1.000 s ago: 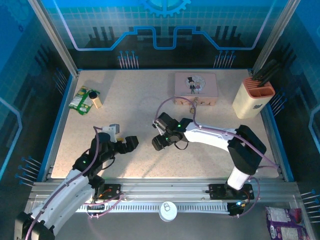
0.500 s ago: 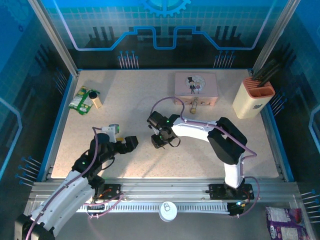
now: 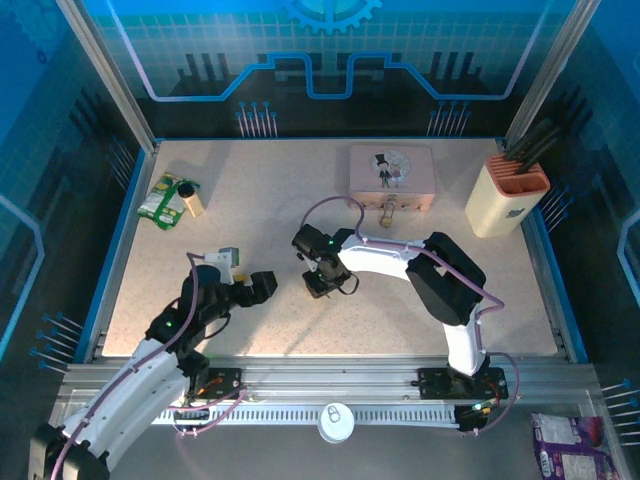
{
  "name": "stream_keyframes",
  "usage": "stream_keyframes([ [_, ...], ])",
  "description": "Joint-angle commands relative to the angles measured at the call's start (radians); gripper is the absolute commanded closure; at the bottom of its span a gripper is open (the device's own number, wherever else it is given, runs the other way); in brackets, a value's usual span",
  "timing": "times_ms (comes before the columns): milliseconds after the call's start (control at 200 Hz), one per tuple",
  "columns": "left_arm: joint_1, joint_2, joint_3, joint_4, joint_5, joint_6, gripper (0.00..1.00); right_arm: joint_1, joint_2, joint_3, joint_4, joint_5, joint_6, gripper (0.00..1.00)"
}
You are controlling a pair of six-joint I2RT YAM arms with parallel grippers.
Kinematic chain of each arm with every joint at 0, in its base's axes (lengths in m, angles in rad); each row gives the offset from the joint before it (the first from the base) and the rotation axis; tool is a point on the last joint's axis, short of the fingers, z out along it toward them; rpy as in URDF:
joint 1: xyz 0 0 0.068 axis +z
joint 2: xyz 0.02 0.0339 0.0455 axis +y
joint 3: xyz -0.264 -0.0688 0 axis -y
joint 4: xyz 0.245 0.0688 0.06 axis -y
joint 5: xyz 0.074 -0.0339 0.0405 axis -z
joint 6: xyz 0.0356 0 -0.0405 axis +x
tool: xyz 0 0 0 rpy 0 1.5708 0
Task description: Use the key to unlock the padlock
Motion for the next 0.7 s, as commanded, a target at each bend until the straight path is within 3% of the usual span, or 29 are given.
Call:
stream_keyframes([
  [0,-0.006,0.003,-0.010,0.025,0.006,0.013,0.01,0.001,0.031,0.033,-0.044,0.015,-0.005,0.71],
  [375,-0.005,0.011,-0.010,0.030,-0.001,0.014,0.01,0.007,0.034,0.034,-0.048,0.032,-0.002,0.85],
  [695,-0.006,0.037,-0.009,0.046,-0.005,0.013,0.01,-0.019,-0.055,-0.030,0.020,-0.003,0.035,0.94],
])
